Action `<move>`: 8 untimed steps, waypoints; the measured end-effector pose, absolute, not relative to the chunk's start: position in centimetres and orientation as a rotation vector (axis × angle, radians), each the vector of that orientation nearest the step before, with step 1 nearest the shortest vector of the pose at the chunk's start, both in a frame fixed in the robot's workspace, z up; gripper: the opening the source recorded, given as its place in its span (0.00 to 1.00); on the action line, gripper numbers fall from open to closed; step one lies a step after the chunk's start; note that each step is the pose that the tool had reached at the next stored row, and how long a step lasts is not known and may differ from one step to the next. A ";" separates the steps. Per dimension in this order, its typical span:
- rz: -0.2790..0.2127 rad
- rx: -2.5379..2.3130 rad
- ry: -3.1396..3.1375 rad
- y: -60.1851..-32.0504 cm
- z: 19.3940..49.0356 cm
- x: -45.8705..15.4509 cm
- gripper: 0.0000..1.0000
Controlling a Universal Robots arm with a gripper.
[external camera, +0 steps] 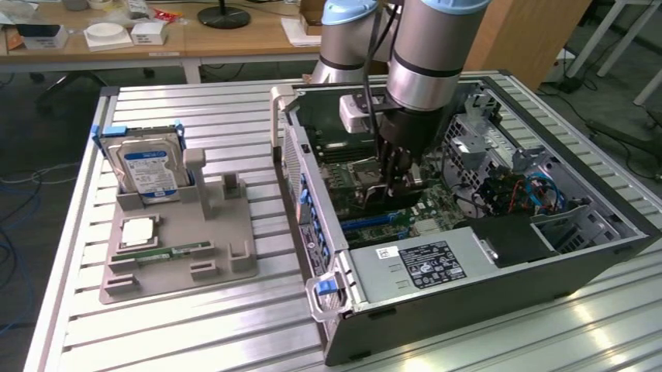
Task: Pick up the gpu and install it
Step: 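Insert the gpu into the slot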
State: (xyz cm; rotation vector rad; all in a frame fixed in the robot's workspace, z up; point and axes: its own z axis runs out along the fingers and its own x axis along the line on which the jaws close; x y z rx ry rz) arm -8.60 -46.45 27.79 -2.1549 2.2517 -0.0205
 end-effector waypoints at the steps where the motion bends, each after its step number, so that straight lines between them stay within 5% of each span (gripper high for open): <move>1: -0.020 -2.155 2.252 -46.4 27.7 -8.6 0.26; 8: -0.021 -2.155 2.251 -46.4 27.4 -8.6 0.26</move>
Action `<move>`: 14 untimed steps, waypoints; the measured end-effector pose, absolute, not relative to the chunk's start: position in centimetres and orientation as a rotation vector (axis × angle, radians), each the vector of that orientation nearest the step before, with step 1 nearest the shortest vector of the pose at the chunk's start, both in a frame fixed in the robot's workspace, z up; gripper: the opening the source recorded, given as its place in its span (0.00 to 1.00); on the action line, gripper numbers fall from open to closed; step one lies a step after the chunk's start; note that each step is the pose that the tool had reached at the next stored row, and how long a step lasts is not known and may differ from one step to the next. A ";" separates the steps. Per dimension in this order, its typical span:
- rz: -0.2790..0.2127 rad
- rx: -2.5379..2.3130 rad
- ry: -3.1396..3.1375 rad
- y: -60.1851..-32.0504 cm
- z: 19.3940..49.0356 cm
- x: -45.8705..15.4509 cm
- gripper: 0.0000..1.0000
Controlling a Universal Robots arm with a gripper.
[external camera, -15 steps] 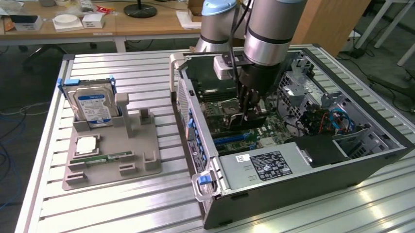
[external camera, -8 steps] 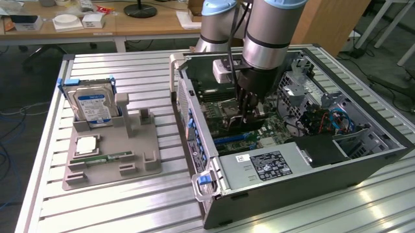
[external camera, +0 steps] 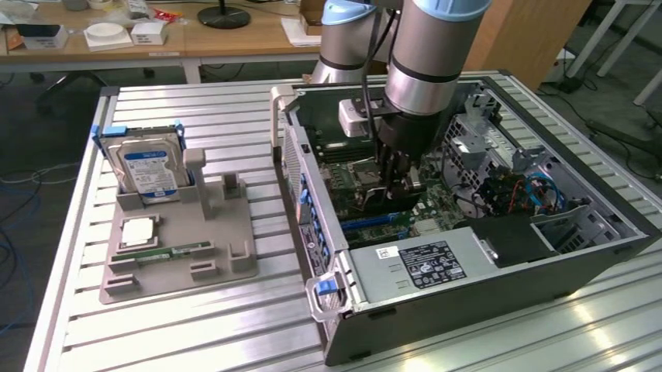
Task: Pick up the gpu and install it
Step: 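Insert the gpu into the slot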
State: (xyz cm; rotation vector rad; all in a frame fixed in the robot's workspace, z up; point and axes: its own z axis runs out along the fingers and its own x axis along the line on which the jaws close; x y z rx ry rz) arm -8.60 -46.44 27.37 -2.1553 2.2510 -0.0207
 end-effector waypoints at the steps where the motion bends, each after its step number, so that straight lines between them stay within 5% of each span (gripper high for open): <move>1: -0.021 -2.155 2.251 -46.4 27.4 -8.6 0.26; 14: -0.021 -2.155 2.251 -46.4 28.1 -8.4 0.26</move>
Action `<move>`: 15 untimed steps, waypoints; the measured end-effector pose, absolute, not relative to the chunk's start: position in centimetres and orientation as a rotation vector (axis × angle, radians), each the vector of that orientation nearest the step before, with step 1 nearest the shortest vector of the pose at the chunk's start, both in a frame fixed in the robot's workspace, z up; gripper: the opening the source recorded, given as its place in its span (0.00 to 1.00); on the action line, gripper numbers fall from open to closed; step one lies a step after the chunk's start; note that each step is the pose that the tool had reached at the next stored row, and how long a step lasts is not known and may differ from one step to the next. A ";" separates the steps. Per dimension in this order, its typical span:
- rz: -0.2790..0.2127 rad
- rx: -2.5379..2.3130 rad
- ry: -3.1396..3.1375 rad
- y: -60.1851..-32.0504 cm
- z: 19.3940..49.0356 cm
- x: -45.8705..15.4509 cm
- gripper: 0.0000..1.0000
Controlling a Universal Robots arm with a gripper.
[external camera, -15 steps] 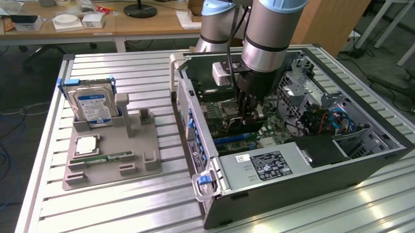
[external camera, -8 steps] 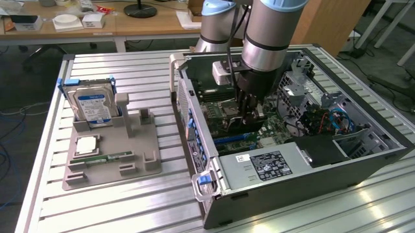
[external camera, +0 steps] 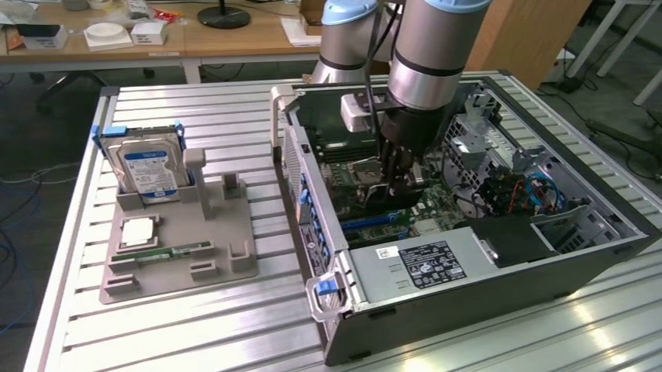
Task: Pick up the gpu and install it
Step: 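Insert the gpu into the slot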
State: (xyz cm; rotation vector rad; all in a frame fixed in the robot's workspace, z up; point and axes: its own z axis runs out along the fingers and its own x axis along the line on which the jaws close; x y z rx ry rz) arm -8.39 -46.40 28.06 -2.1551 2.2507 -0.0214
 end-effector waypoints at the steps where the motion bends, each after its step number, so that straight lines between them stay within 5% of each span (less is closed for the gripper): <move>1: -0.023 -2.154 2.250 -46.4 28.1 -8.4 0.26; 15: -0.079 -2.131 2.218 -46.2 27.9 -8.9 0.26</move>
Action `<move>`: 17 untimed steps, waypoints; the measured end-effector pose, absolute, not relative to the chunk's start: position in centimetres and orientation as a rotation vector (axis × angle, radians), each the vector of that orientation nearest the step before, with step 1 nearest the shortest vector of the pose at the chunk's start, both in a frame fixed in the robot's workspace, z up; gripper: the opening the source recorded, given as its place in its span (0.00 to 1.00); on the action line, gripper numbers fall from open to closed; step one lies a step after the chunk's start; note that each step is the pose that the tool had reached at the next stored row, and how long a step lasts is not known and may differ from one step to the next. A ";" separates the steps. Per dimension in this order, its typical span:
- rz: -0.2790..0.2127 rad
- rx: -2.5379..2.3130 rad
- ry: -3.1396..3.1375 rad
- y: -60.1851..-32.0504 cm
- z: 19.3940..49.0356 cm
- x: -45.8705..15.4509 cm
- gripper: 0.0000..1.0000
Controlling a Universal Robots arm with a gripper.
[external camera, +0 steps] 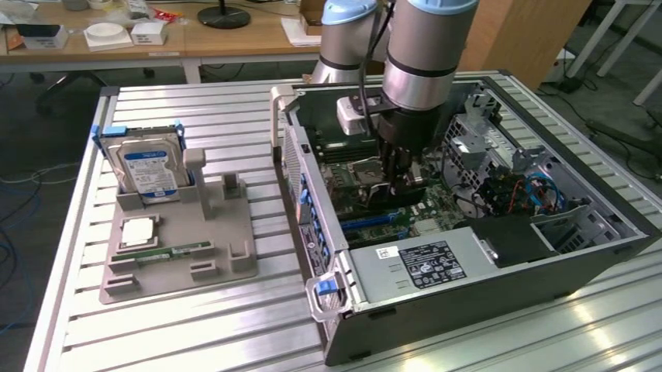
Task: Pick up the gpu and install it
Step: 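Insert the gpu into the slot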
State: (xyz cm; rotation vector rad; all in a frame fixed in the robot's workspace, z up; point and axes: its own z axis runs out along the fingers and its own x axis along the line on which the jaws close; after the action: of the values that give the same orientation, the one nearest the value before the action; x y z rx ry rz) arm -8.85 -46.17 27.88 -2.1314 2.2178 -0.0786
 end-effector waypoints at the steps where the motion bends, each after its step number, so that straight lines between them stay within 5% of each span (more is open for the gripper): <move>1: -0.079 -2.132 2.218 -46.2 27.8 -8.9 0.26; 17: -0.079 -2.131 2.218 -46.4 27.2 -9.1 0.26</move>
State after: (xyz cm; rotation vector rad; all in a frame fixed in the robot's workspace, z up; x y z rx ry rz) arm -9.06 -46.40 27.20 -2.1315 2.2178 -0.0785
